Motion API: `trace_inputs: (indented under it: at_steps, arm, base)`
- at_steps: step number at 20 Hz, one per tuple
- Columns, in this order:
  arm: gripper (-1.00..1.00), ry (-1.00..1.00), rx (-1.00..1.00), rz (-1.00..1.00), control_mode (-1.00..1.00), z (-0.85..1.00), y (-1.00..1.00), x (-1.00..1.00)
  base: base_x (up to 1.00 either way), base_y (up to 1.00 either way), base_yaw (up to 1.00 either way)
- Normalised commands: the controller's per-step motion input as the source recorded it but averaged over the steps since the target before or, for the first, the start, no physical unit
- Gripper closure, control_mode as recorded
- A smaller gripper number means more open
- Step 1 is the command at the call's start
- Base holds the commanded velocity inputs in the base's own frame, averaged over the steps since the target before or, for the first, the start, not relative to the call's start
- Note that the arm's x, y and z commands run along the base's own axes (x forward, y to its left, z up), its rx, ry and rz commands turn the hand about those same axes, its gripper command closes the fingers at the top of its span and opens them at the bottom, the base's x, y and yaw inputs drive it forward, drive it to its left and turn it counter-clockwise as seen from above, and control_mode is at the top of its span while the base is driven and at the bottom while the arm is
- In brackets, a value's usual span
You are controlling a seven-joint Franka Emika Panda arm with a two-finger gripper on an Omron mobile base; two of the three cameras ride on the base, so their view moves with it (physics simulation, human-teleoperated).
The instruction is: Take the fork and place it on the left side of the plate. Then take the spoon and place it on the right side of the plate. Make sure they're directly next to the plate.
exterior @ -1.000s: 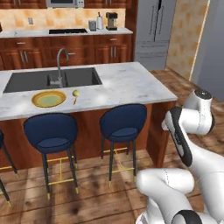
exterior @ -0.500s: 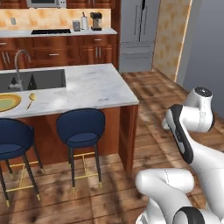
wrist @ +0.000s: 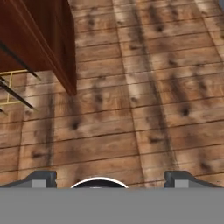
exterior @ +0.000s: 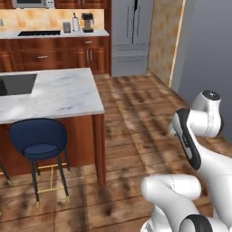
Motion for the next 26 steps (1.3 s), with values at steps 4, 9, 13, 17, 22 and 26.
trace_inputs:
  at_steps: [4,9,13,17,22,26]
  arm:
    - [-1.00,0.00,0.00,0.00,1.00,0.00,0.00,0.00]
    - [-1.00,0.00,0.00,0.00,1.00,0.00,0.00,0.00]
    - [-1.00,0.00,0.00,0.00,1.00,0.00,0.00,0.00]
    - [-1.00,0.00,0.00,0.00,1.00,0.00,0.00,0.00]
    - [-1.00,0.00,0.00,0.00,1.00,0.00,0.00,0.00]
    - [-1.00,0.00,0.00,0.00,1.00,0.00,0.00,0.00]
  base:
    - [0.61,-1.00,0.11]
    - [0.86,-0.95,0.16]
    - [0.98,-0.90,0.16]
    - [1.00,-0.79,0.17]
    - [1.00,-0.72,0.18]
    - [1.00,-0.61,0.19]
